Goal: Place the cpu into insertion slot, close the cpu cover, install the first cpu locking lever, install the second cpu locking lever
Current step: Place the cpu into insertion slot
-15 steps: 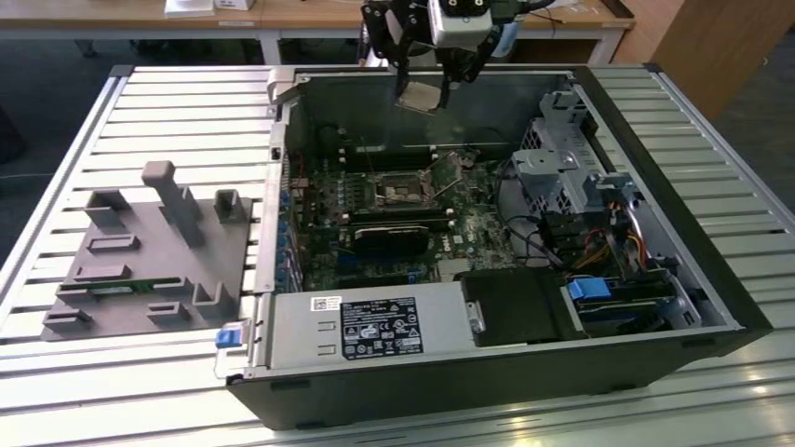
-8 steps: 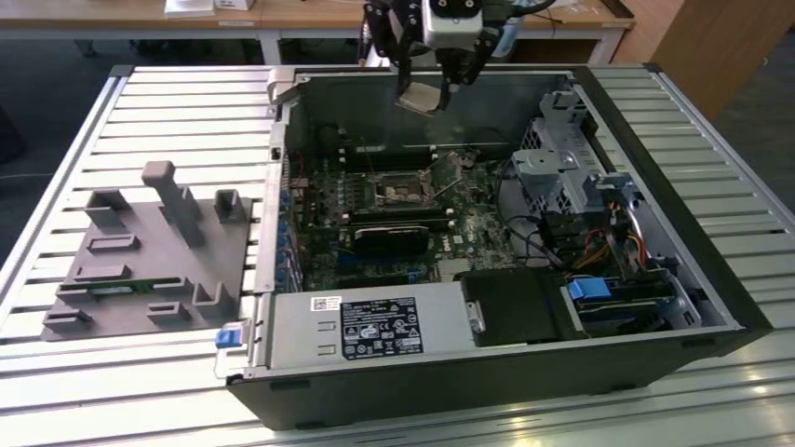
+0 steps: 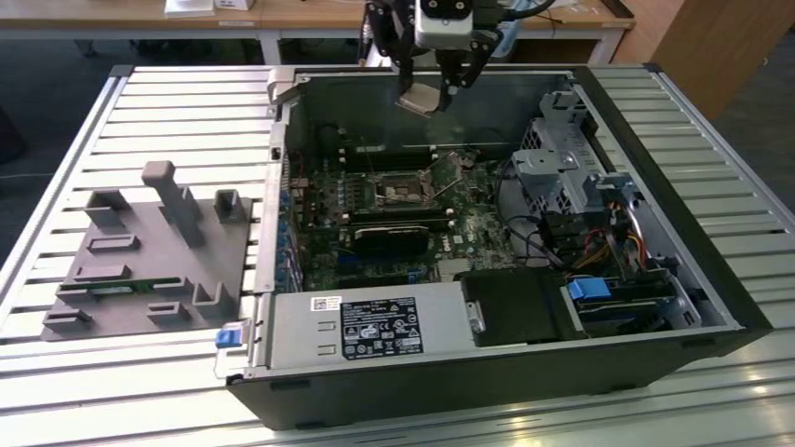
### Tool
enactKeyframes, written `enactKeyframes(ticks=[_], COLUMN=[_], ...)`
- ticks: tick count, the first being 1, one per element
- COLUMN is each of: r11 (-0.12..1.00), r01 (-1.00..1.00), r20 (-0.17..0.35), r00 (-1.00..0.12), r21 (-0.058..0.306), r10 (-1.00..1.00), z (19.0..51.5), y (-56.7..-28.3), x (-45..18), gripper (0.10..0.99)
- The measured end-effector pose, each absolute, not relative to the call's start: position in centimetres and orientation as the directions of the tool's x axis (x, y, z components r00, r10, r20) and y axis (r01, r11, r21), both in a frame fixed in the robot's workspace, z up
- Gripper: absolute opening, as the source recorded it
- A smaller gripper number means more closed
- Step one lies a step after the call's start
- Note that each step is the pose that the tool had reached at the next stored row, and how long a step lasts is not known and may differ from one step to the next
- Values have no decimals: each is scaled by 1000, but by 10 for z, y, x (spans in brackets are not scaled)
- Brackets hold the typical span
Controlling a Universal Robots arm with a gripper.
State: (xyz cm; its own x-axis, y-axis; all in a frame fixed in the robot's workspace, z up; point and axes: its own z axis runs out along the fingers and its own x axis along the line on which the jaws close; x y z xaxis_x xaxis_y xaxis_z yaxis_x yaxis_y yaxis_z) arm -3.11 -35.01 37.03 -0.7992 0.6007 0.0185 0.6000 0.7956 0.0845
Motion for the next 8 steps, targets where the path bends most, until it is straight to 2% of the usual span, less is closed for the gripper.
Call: enactKeyframes(ticks=[8], r11=[710], r01=[699], r20=[18], r00=[-714], r21=[84], r10=[700], z=[368], y=[-350], x=[-31], gripper=[541])
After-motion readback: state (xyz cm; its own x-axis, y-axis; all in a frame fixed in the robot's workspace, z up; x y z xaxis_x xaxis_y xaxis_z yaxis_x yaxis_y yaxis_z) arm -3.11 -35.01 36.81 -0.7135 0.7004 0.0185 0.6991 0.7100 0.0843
